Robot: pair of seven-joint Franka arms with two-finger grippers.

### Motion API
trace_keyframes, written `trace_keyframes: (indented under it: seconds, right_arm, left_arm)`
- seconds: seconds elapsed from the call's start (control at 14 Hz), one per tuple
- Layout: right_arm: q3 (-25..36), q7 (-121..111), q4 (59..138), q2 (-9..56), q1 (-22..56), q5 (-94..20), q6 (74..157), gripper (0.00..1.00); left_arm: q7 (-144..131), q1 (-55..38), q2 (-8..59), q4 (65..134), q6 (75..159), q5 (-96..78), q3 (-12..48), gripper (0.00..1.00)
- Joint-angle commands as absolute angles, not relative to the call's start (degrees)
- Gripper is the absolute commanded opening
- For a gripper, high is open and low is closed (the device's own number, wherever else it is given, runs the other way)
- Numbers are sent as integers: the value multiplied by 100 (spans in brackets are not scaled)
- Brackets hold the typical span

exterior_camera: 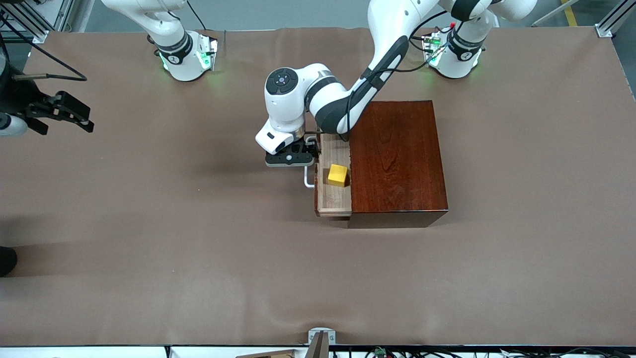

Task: Open drawer, take yellow block, close drawer
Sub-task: 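Pull the drawer out by its handle with the left gripper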

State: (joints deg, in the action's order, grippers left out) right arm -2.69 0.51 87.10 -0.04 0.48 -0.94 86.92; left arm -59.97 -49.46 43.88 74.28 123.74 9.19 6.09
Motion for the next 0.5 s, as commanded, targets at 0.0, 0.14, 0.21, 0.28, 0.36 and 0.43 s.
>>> trace_keyframes:
  seconds: [0.0,0.14,0.21,0.28,0.36,0.43]
  right_arm:
    - [-281,114,8675,202,385,-115,8614,100]
    - [-290,88,8675,220,422,-149,8613,100]
    - [-290,88,8684,289,448,-158,8648,100]
    - [-290,79,8666,377,483,-158,8657,100]
    - [-299,79,8666,387,501,-167,8675,100]
    - [-299,79,8666,387,518,-158,8675,100]
  left_arm:
    - [-6029,-5001,4570,7260,12779,633,764,100]
    - [-6029,-5001,4579,7260,12963,458,765,100]
    - [-6021,-5001,4579,7260,13042,422,773,100]
    - [-6021,-5001,4579,7260,13121,413,791,100]
    - [-6021,-5001,4579,7260,13200,413,852,100]
    - [-6021,-5001,4579,7260,13306,413,879,100]
